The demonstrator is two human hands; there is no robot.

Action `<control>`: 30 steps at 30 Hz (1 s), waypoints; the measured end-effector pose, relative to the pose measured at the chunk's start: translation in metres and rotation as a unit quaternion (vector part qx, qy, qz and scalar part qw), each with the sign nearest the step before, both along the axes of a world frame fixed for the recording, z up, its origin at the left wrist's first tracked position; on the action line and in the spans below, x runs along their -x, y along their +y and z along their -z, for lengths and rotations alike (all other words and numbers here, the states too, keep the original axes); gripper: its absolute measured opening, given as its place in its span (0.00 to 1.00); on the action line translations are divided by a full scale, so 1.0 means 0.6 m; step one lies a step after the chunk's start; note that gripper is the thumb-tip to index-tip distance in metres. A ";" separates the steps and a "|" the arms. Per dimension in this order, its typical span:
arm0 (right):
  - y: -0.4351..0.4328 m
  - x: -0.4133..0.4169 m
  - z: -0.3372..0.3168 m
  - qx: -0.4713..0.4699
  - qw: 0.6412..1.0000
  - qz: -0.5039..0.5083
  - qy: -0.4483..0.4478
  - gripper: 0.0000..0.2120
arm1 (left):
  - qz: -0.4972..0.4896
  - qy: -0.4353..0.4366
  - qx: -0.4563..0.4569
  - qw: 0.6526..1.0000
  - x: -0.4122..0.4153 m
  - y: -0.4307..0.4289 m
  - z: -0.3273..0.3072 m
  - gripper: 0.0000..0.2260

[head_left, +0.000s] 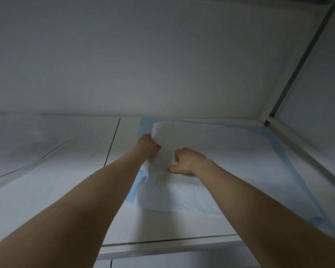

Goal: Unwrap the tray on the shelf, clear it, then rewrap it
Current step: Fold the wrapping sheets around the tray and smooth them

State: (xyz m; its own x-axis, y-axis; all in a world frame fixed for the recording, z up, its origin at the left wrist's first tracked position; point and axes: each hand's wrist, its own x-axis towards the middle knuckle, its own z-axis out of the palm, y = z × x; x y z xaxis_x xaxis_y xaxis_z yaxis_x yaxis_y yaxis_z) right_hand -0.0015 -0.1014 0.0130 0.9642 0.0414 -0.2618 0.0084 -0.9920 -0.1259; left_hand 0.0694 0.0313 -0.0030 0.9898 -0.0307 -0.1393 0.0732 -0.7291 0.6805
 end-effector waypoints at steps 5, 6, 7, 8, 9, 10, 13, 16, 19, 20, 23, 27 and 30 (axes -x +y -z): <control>-0.002 0.001 0.003 -0.005 1.000 0.012 0.016 0.30 | -0.022 0.074 0.124 0.989 -0.019 0.001 0.005 0.09; -0.003 0.000 0.000 -0.007 1.000 0.014 0.021 0.30 | -0.023 0.097 0.149 0.984 -0.025 0.003 0.005 0.11; -0.004 -0.001 -0.002 -0.010 0.999 0.017 0.026 0.30 | -0.020 0.123 0.168 0.978 -0.028 0.006 0.002 0.15; -0.004 -0.003 -0.003 -0.013 0.999 0.019 0.031 0.29 | -0.015 0.138 0.178 0.974 -0.034 0.006 0.000 0.17; -0.004 -0.004 -0.003 -0.016 0.999 0.020 0.034 0.29 | -0.016 0.133 0.172 0.976 -0.038 0.006 -0.004 0.15; -0.004 -0.006 -0.003 -0.019 0.999 0.021 0.035 0.29 | -0.026 0.112 0.155 0.981 -0.044 0.005 -0.008 0.13; -0.003 -0.009 0.004 -0.026 0.999 0.029 0.031 0.31 | -0.063 0.019 0.121 0.990 -0.069 0.003 -0.010 0.18; 0.001 -0.008 0.008 -0.024 0.999 0.036 0.034 0.33 | -0.054 0.004 0.138 0.989 -0.086 -0.004 -0.007 0.22; 0.004 -0.010 0.009 -0.020 0.998 0.040 0.036 0.34 | -0.026 0.033 0.176 0.984 -0.100 -0.010 -0.004 0.27; 0.004 -0.012 0.010 -0.022 0.998 0.044 0.039 0.35 | -0.020 0.041 0.178 0.983 -0.105 -0.011 -0.002 0.29; 0.002 -0.014 0.010 -0.030 0.997 0.055 0.053 0.35 | -0.008 0.052 0.164 0.985 -0.117 -0.015 0.007 0.31; 0.000 -0.021 0.007 -0.039 0.993 0.069 0.083 0.37 | 0.012 0.043 0.163 0.986 -0.131 -0.022 0.013 0.35; 0.002 -0.023 0.004 -0.033 0.992 0.075 0.095 0.37 | 0.022 0.091 0.180 0.979 -0.139 -0.021 0.014 0.27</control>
State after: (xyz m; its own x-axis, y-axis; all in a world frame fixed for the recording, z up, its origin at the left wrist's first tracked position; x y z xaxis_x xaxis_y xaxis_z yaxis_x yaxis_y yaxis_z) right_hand 0.0126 -0.1004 0.0105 0.8948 -0.0749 -0.4402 -0.1681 -0.9698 -0.1767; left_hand 0.1528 0.0186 -0.0112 0.9463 -0.1532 -0.2847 0.1900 -0.4489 0.8731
